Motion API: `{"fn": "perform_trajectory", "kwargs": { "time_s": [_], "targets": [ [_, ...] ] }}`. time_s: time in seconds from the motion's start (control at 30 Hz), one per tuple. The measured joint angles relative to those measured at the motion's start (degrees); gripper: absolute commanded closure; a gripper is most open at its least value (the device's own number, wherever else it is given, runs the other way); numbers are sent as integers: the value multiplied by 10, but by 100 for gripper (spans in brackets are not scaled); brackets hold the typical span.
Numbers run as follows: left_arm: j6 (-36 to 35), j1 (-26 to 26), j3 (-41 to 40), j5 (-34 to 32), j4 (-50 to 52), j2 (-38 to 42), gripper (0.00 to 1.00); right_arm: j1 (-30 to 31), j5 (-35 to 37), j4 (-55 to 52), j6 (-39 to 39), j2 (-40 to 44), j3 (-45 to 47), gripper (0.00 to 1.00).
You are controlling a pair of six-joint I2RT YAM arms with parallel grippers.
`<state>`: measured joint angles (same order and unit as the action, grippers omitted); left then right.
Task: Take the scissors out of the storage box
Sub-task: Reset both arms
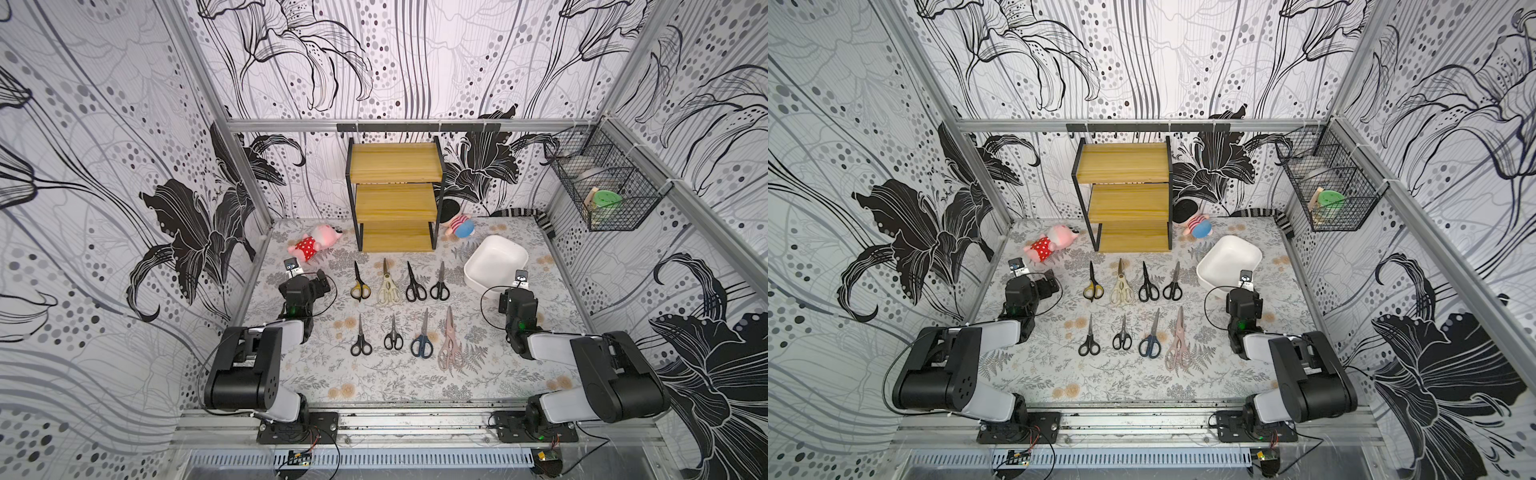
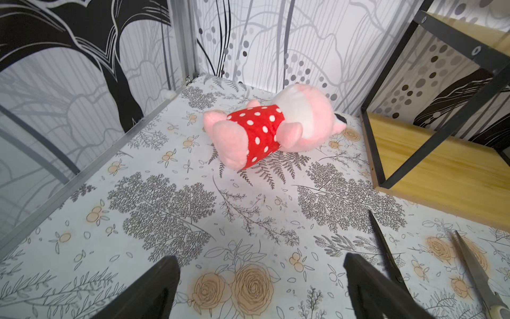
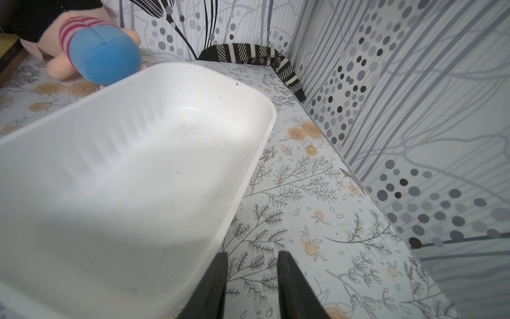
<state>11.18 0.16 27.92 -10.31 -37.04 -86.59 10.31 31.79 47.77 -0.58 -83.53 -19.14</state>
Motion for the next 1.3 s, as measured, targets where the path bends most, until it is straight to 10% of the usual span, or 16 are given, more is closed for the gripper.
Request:
{"fn": "perform_trajectory", "kwargs": {
  "time_s": [0.33,0.43,1.3],
  "targets": [
    [-50,-47,-71,-9,-119,22,2,-17,-88,117,-36,-6,44,46],
    [-51,-50,-106,-16,-171,33,2,-37,-133,125,-36,-5,44,0],
    [-53,-50,-162,-33,-315,22,2,-91,-271,200,-37,-26,71,5]
  ]
}}
